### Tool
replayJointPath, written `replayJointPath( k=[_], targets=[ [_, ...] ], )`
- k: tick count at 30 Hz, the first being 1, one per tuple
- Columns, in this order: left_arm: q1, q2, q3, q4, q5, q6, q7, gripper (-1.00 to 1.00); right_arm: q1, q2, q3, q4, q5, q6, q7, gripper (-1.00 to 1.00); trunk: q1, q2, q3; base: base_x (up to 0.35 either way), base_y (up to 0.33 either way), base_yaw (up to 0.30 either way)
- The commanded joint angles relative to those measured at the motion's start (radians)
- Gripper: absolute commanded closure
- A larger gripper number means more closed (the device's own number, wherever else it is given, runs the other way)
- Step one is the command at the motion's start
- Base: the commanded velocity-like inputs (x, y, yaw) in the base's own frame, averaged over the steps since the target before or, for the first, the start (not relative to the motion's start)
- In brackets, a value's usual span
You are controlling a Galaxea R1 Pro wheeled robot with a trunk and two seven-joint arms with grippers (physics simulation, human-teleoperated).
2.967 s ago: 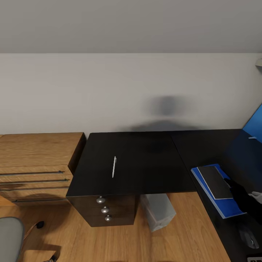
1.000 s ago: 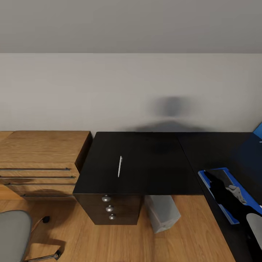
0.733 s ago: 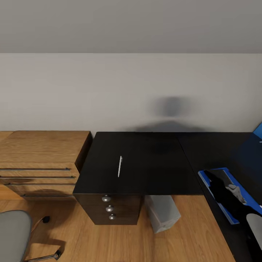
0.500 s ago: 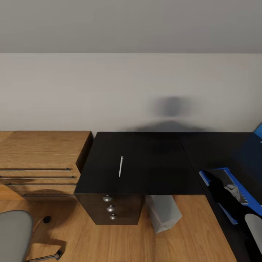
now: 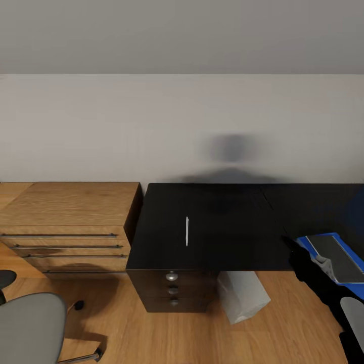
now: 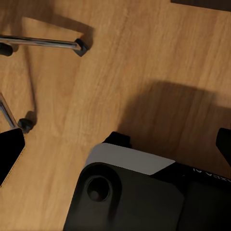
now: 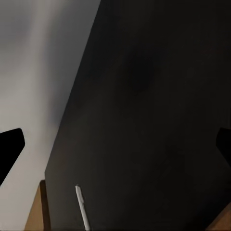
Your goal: In the bedroom, organize the workspace by keeping the computer under the desk, ensuring the monitor is on the desk, placing the keyboard on the desk next to the monitor, placing the mouse on the desk next to the keyboard, moving the folder from the swivel chair onto the desk next to the mouse, stacking the notebook on top of the folder with the pen on top of the notebook, and positioning the swivel chair next to the desk.
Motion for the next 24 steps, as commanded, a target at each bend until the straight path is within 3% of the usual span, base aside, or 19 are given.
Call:
replayJointPath(
  k=[1,6,12,13,15,16,18,20,22,23,24],
  targets=[
    [-0.001,0.001,-0.006,0.000,0.010,-0.007,0.005,-1.00,-0.001,0.000,-0.001,-0.002,-0.011,0.004,-0.009,-1.00,0.000,-0.001,-0.001,0.000,0.183,0.000],
    [-0.001,0.001,-0.006,0.000,0.010,-0.007,0.005,-1.00,-0.001,0.001,0.000,-0.002,-0.012,0.006,-0.005,-1.00,0.000,-0.001,-0.001,0.000,0.093,0.000],
    [-0.001,0.001,-0.006,0.000,0.007,-0.008,0.005,-1.00,-0.007,0.010,0.118,-0.003,0.053,-0.002,-0.058,-1.00,0.000,-0.001,-0.001,0.000,0.002,0.000],
    [-0.001,0.001,-0.006,0.000,0.007,-0.009,0.006,-1.00,-0.033,0.011,0.182,-0.001,0.113,-0.004,-0.106,-1.00,0.000,-0.001,-0.001,0.000,0.000,0.000],
    [-0.001,0.001,-0.006,0.000,0.006,-0.009,0.006,-1.00,-0.073,0.014,0.225,0.004,0.164,-0.007,-0.141,-1.00,0.000,-0.001,-0.001,0.000,0.000,0.000],
    [-0.001,0.001,-0.006,0.000,0.006,-0.009,0.006,-1.00,-0.127,0.021,0.272,0.020,0.220,-0.010,-0.174,-1.00,0.000,-0.001,-0.001,0.000,0.000,0.000],
    [-0.001,0.001,-0.006,0.000,0.006,-0.009,0.006,-1.00,-0.186,0.032,0.320,0.053,0.282,-0.012,-0.203,-1.00,0.000,-0.001,-0.001,0.000,0.000,0.000],
    [-0.001,0.000,-0.006,0.000,0.006,-0.009,0.007,-1.00,-0.299,0.056,0.415,0.157,0.418,-0.014,-0.244,-1.00,0.000,-0.001,-0.001,0.000,0.000,0.000],
    [-0.001,0.000,-0.006,-0.001,0.006,-0.010,0.007,-1.00,-0.352,0.074,0.457,0.228,0.493,-0.015,-0.255,-1.00,0.000,-0.001,-0.001,0.000,0.000,0.000],
    [-0.001,0.000,-0.007,-0.001,0.006,-0.010,0.007,-1.00,-0.430,0.109,0.501,0.344,0.610,-0.011,-0.268,-1.00,0.000,-0.001,-0.001,0.000,0.000,0.000],
    [-0.001,0.000,-0.007,-0.001,0.006,-0.010,0.007,-1.00,-0.456,0.122,0.511,0.383,0.650,-0.007,-0.273,-1.00,0.000,-0.001,-0.001,0.000,0.000,0.000]
  ],
)
